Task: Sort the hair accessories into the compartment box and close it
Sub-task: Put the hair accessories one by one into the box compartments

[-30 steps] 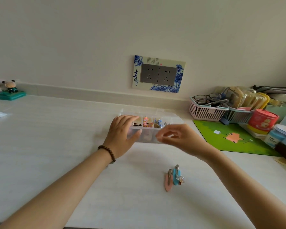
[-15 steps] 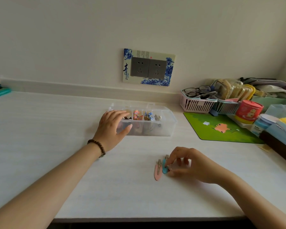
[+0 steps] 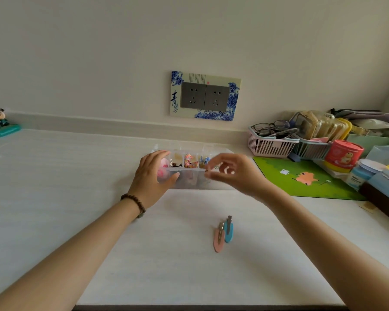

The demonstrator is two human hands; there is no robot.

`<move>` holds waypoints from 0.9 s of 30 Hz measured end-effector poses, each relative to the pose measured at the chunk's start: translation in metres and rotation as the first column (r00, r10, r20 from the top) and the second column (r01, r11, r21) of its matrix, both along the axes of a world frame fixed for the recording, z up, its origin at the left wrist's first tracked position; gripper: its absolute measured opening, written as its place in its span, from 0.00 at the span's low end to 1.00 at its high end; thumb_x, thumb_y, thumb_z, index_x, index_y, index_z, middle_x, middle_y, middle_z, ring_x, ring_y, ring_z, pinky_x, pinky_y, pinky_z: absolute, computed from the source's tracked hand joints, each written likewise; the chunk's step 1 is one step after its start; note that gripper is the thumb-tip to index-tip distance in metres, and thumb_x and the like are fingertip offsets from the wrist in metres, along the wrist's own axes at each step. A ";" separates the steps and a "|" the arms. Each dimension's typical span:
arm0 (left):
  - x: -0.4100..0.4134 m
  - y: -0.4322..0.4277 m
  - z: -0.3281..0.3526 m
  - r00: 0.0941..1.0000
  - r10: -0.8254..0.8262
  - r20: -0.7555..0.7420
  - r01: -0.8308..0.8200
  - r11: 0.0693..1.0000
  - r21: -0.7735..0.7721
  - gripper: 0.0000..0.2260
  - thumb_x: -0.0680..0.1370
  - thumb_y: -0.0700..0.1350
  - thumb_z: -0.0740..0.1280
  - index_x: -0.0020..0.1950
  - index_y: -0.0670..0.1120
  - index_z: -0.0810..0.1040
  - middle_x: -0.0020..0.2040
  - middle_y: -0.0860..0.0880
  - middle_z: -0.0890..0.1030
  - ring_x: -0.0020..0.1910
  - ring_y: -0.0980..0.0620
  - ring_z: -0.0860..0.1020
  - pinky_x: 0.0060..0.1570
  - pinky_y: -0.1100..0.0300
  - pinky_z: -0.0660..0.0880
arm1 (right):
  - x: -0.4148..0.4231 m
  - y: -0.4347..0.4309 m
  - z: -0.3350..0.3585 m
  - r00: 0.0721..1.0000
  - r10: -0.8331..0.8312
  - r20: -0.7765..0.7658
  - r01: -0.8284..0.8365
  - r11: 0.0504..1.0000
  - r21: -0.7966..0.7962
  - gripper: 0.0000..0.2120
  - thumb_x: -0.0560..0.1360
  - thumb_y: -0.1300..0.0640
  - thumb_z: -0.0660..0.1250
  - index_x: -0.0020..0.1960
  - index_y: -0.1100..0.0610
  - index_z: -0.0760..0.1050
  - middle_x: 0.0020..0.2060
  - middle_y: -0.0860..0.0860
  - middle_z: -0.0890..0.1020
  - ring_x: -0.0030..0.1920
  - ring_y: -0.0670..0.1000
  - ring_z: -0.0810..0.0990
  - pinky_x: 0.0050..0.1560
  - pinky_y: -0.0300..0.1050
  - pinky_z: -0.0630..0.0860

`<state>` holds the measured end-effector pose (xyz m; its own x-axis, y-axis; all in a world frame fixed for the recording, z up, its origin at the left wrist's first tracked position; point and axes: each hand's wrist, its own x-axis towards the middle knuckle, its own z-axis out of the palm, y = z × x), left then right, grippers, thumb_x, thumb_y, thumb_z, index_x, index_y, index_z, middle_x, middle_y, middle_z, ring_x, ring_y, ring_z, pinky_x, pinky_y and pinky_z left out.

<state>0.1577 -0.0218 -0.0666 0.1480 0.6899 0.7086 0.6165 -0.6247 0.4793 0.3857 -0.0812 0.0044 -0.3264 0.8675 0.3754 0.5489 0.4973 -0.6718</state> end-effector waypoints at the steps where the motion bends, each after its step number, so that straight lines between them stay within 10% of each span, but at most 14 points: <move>1: -0.001 0.000 0.000 1.000 -0.004 0.023 0.005 1.000 -0.026 0.25 0.71 0.52 0.69 0.65 0.45 0.69 0.65 0.48 0.71 0.64 0.53 0.63 0.64 0.59 0.62 | -0.008 0.012 0.005 1.000 -0.014 0.016 0.013 0.999 0.029 0.07 0.69 0.54 0.72 0.46 0.54 0.80 0.45 0.47 0.83 0.35 0.40 0.75 0.39 0.34 0.74; 21: -0.001 -0.001 0.000 0.998 -0.030 0.060 0.034 0.996 -0.076 0.24 0.72 0.51 0.68 0.66 0.47 0.68 0.64 0.50 0.70 0.62 0.59 0.61 0.61 0.64 0.60 | -0.036 0.041 0.012 1.000 0.007 0.006 -0.007 0.999 0.038 0.08 0.70 0.57 0.72 0.49 0.57 0.81 0.45 0.51 0.84 0.41 0.44 0.80 0.45 0.39 0.80; 27: 0.000 -0.001 -0.002 0.999 -0.022 0.044 0.025 0.998 -0.053 0.29 0.69 0.62 0.59 0.65 0.47 0.70 0.63 0.51 0.72 0.62 0.60 0.62 0.61 0.65 0.60 | 0.016 -0.017 -0.008 0.959 0.115 0.258 -0.067 0.980 -0.186 0.11 0.70 0.49 0.71 0.52 0.48 0.80 0.50 0.42 0.82 0.49 0.40 0.80 0.50 0.37 0.77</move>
<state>0.1575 -0.0224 -0.0683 0.1349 0.7237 0.6768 0.5800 -0.6115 0.5382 0.4012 -0.0984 -0.0035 -0.4748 0.8731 0.1106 0.6775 0.4428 -0.5873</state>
